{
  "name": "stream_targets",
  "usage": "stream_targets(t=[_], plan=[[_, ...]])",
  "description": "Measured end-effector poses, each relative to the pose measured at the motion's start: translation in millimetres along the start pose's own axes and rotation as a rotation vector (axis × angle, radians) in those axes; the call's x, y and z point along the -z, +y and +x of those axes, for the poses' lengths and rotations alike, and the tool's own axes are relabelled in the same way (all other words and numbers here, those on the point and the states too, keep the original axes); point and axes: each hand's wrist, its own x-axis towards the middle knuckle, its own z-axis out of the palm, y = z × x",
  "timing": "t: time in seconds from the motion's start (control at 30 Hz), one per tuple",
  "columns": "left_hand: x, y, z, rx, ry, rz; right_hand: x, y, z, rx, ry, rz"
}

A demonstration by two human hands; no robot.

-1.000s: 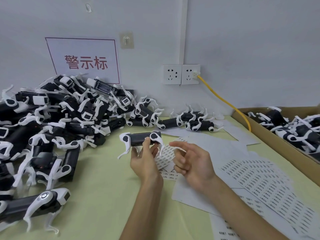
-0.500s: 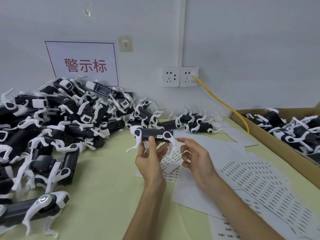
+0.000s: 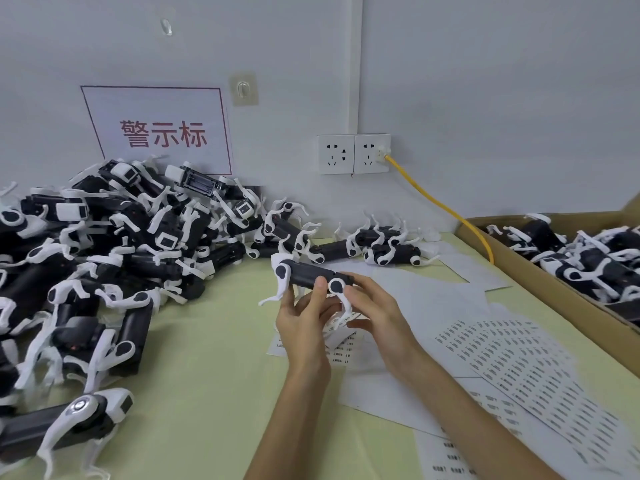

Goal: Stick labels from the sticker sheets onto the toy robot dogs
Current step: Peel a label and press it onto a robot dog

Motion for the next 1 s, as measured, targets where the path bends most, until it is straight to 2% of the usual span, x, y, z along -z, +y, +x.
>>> stream_targets(t=[0.2, 0.3, 0.4, 0.5, 0.57, 0.63, 0.7, 0.73, 0.87, 1.0], plan=[[0.7, 0.1, -2.3, 0.013, 0.056, 0.044, 2.2, 5.6, 3.1, -0.077, 0.023, -0.026], [2.6, -0.2, -1.7, 0.058, 0.171, 0.023, 4.7, 6.3, 6.3, -0.159, 0.05, -0.023], [7.6, 1.4, 3.0, 0.109, 0.224, 0.036, 11.6, 3.7, 9.0, -0.334, 0.123, 0.099], [6.8, 2.3, 2.7, 0.11, 0.158, 0.138, 30.3, -5.3, 13.5, -0.434, 0.249, 0.272], [5.5, 2.0, 1.5, 0.083, 0.122, 0.191, 54.7, -17.0, 18.3, -0.293, 0.329, 0.54], [4.8, 2.9, 1.0, 0.095, 0.084, 0.196, 89.6, -30.7, 19.1, -0.004, 0.328, 0.902], [4.5, 3.4, 1.2, 0.131, 0.073, 0.187, 120.4, -40.1, 15.0, 0.19, 0.271, 1.039], [3.9, 3.0, 1.4, 0.142, 0.076, 0.186, 129.0, -39.7, 14.3, 0.189, 0.288, 1.003], [1.8, 3.5, -0.7, 0.155, 0.08, 0.204, 121.0, -21.9, 17.8, -0.06, 0.485, 0.784], [3.8, 5.5, -0.8, 0.147, 0.104, 0.207, 97.7, -18.6, 23.2, -0.173, 0.509, 0.611]])
